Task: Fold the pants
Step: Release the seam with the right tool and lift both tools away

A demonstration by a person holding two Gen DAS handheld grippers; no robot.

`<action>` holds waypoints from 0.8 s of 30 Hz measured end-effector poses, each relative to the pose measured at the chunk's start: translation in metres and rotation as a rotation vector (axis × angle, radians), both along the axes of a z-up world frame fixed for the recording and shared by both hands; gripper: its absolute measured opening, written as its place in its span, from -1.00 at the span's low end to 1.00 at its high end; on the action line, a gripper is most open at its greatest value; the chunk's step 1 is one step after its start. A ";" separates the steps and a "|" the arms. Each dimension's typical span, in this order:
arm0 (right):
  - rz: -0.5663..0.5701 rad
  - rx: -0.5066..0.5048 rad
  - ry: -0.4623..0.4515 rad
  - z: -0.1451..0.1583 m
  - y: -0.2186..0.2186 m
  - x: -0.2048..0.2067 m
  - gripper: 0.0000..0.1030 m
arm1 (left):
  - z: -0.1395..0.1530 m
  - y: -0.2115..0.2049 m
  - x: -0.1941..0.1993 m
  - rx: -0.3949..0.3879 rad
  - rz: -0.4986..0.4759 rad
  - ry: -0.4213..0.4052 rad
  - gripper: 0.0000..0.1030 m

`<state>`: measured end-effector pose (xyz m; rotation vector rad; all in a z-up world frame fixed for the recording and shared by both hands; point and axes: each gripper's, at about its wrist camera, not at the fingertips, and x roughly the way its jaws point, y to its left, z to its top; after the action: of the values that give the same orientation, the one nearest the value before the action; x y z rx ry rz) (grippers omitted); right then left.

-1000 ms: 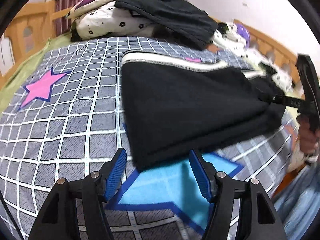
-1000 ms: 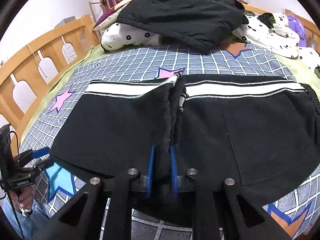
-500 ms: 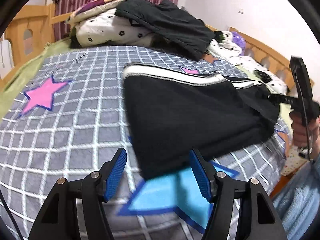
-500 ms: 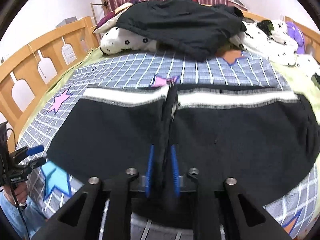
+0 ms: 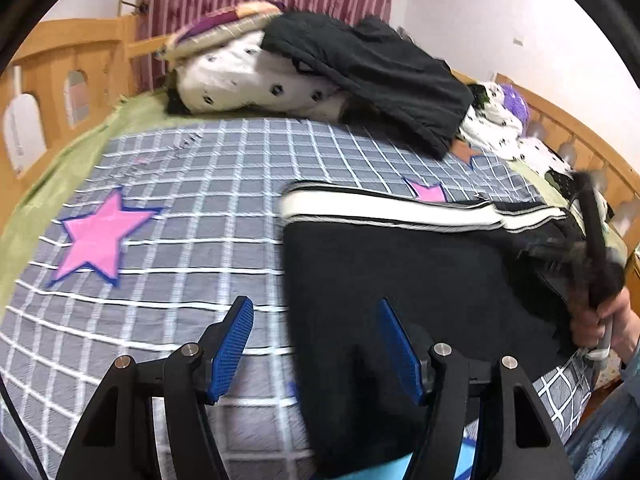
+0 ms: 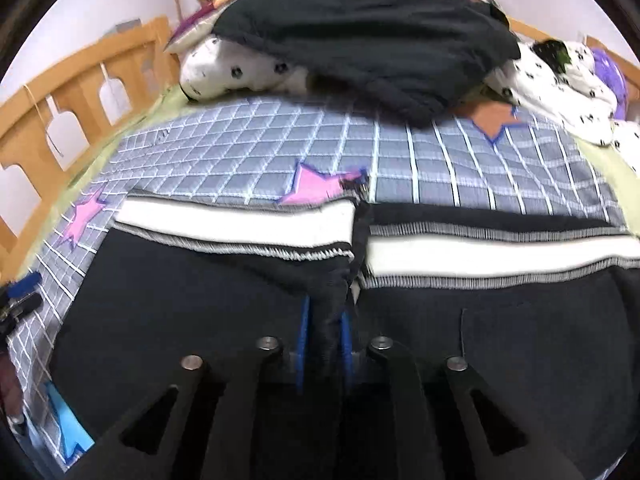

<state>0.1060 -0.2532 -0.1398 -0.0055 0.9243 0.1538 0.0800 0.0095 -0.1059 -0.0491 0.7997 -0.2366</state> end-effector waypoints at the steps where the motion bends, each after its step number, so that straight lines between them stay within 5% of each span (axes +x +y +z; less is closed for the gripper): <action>1: 0.013 -0.037 0.043 -0.011 0.003 0.000 -0.46 | -0.009 -0.009 0.006 0.010 -0.002 0.035 0.22; 4: 0.026 -0.042 0.047 -0.010 0.000 -0.010 -0.44 | -0.038 -0.029 0.013 0.065 -0.012 0.131 0.22; 7: -0.011 -0.007 -0.021 0.019 -0.015 -0.037 -0.42 | -0.049 -0.037 0.001 0.131 0.003 0.076 0.26; 10: 0.034 0.047 -0.009 0.024 -0.015 -0.064 -0.34 | -0.043 -0.024 0.000 0.054 0.030 0.131 0.26; 14: 0.079 -0.108 0.088 -0.013 0.015 -0.078 -0.35 | -0.035 -0.008 -0.013 0.026 0.075 0.141 0.26; 17: 0.059 -0.079 0.060 0.006 0.019 -0.090 -0.34 | -0.030 0.005 -0.035 0.002 0.107 0.147 0.26; 19: 0.020 -0.054 0.027 0.024 0.016 -0.102 -0.34 | -0.023 0.008 -0.050 0.056 0.123 0.168 0.25; 21: 0.004 -0.068 -0.009 0.038 0.013 -0.118 -0.34 | -0.004 0.006 -0.069 0.110 0.072 0.107 0.26; 24: -0.028 -0.118 -0.075 0.066 -0.001 -0.138 -0.33 | 0.014 0.013 -0.077 0.093 0.061 0.059 0.26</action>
<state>-0.0323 -0.2545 -0.0733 -0.1067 0.8571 0.0723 0.0029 0.0222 -0.0920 0.0072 0.8659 -0.1404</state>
